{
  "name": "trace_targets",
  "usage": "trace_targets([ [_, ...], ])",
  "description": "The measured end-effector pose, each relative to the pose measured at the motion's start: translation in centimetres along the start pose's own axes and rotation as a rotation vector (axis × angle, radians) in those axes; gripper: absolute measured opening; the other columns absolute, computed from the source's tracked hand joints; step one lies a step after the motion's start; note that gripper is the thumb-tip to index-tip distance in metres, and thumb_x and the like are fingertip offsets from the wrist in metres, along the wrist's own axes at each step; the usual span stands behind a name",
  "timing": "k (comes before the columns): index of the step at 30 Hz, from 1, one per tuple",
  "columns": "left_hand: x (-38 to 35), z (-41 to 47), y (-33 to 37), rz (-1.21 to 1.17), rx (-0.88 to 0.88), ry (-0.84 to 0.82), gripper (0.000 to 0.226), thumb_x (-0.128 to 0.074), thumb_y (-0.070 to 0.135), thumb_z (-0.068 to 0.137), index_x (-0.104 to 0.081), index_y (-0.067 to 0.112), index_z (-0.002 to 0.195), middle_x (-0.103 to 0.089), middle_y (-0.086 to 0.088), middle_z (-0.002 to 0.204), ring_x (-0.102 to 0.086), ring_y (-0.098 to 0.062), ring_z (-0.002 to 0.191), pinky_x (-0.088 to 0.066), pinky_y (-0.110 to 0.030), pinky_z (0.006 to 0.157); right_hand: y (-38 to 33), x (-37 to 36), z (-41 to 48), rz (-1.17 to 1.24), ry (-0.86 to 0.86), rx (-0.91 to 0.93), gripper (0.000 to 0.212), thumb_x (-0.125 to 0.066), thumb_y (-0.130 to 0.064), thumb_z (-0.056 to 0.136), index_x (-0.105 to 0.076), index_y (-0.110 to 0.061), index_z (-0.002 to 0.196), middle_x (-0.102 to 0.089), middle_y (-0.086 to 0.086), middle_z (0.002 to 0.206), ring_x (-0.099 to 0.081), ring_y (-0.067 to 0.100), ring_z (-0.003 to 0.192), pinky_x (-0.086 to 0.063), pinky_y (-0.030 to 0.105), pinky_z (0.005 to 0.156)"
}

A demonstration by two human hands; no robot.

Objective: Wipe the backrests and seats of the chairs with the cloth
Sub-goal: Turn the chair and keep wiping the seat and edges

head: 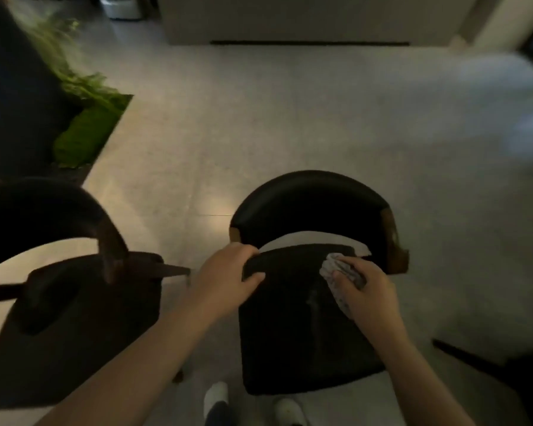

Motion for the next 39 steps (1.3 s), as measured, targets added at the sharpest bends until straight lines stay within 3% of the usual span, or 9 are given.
trace_targets([
  [7,-5.8,3.5,-0.3,0.095,-0.159,-0.266,0.048,-0.06,0.038,0.092,-0.046,0.029,0.137,-0.045,0.009,0.137,-0.048,-0.008,0.122,-0.046,-0.03,0.1,6.4,-0.8,-5.1,0.054,0.188,-0.335,0.03,-0.062,-0.034,0.092,-0.063,-0.029,0.121,-0.061,-0.012,0.109,-0.059,0.001,0.096,-0.051,0.025,0.084],
  [14,-13.5,5.8,0.1,0.139,-0.226,-0.443,0.048,-0.062,0.04,0.091,-0.046,0.033,0.135,-0.046,0.013,0.137,-0.047,-0.004,0.121,-0.042,-0.021,0.094,11.9,-1.6,-7.1,0.085,0.226,-0.502,0.026,-0.063,-0.032,0.091,-0.065,-0.028,0.117,-0.06,-0.011,0.112,-0.06,0.003,0.097,-0.051,0.022,0.084],
  [18,-17.5,7.7,0.2,0.152,-0.213,-0.501,0.048,-0.062,0.04,0.09,-0.047,0.033,0.135,-0.046,0.014,0.136,-0.047,-0.003,0.119,-0.042,-0.019,0.092,15.7,-1.8,-6.6,0.043,0.217,-0.543,0.025,-0.061,-0.035,0.092,-0.063,-0.031,0.117,-0.058,-0.011,0.109,-0.056,-0.001,0.092,-0.041,0.012,0.07],
  [23,-21.7,10.8,-1.0,0.166,-0.143,-0.517,0.046,-0.062,0.039,0.091,-0.047,0.033,0.134,-0.047,0.014,0.133,-0.048,-0.003,0.118,-0.043,-0.02,0.091,20.0,-3.0,-4.1,0.06,0.16,-0.582,0.029,-0.062,-0.036,0.092,-0.063,-0.03,0.12,-0.059,-0.01,0.113,-0.057,0.002,0.096,-0.047,0.015,0.077],
  [27,-25.2,13.5,-2.6,0.13,-0.118,-0.531,0.045,-0.063,0.041,0.09,-0.049,0.033,0.132,-0.049,0.014,0.128,-0.049,-0.001,0.111,-0.046,-0.023,0.091,23.0,-4.6,-1.2,0.063,0.125,-0.595,0.03,-0.063,-0.041,0.089,-0.059,-0.035,0.119,-0.053,-0.018,0.104,-0.054,-0.003,0.09,-0.041,0.011,0.067],
  [32,-29.4,17.1,-5.5,0.16,-0.129,-0.551,0.046,-0.062,0.042,0.09,-0.048,0.033,0.133,-0.05,0.013,0.13,-0.048,0.002,0.106,-0.042,-0.018,0.084,26.4,-7.0,2.4,0.046,0.141,-0.572,0.03,-0.064,-0.041,0.088,-0.057,-0.04,0.117,-0.05,-0.024,0.099,-0.052,-0.006,0.09,-0.038,0.011,0.068],
  [39,-34.9,23.2,-9.2,0.23,-0.121,-0.504,0.053,-0.063,0.041,0.089,-0.045,0.026,0.137,-0.048,0.005,0.134,-0.054,-0.012,0.111,-0.048,-0.029,0.092,31.6,-11.4,8.6,0.018,0.165,-0.491,0.03,-0.063,-0.034,0.089,-0.056,-0.041,0.118,-0.048,-0.031,0.098,-0.047,-0.023,0.092,-0.038,0.007,0.067],
])
Point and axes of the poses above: each hand's wrist, its own z-axis towards the middle knuckle, its own x-axis out of the back of the hand, y = z × x, the point moved 10 cm from there along z, towards the middle knuckle
